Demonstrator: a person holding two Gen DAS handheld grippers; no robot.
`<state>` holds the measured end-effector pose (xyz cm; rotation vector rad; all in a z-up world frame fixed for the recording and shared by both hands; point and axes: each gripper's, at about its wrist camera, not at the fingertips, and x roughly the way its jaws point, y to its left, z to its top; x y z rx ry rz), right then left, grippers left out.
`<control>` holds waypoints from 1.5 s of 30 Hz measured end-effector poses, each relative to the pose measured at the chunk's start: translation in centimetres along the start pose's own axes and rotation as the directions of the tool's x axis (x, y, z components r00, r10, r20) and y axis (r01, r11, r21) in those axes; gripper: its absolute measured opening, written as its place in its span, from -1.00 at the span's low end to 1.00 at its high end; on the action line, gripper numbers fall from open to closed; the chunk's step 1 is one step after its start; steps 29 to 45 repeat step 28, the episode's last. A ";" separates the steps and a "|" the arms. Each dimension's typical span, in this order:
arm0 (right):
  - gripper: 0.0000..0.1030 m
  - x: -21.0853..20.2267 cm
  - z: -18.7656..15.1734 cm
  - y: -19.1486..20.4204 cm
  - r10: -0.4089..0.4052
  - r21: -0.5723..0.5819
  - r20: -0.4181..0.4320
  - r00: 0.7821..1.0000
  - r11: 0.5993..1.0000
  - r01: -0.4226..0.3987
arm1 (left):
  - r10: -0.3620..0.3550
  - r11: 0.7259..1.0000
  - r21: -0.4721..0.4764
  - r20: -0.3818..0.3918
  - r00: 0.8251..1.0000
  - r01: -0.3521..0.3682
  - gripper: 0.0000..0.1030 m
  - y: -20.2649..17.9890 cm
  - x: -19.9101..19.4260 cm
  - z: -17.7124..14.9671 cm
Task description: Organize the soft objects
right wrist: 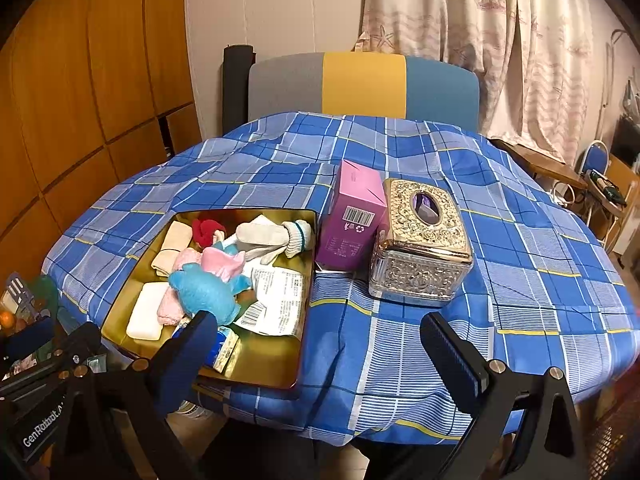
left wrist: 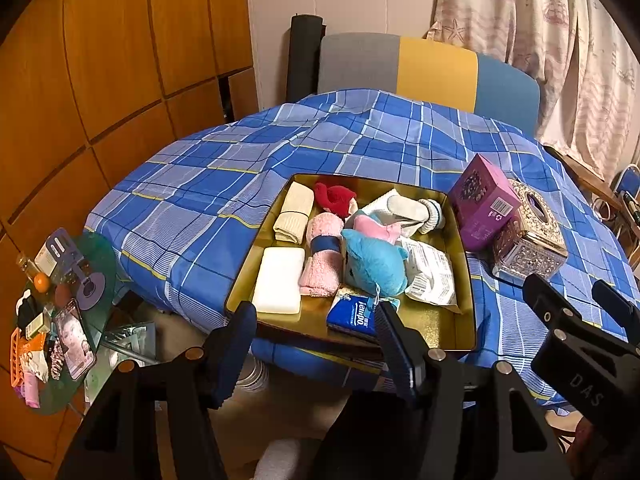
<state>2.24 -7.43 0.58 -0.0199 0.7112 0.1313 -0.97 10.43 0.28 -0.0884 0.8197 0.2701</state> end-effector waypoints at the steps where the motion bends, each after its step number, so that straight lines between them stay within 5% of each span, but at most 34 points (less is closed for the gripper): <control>1: 0.98 0.0 0.0 0.0 0.001 -0.001 -0.001 1.000 1.000 -0.001 | 0.000 1.000 0.000 0.000 1.000 0.000 0.20 0.0 0.0 0.0; 45: 0.98 0.3 0.0 0.1 0.003 0.004 -0.015 1.000 1.000 -0.003 | 0.002 1.000 -0.003 -0.012 1.000 -0.002 0.19 0.3 0.9 0.0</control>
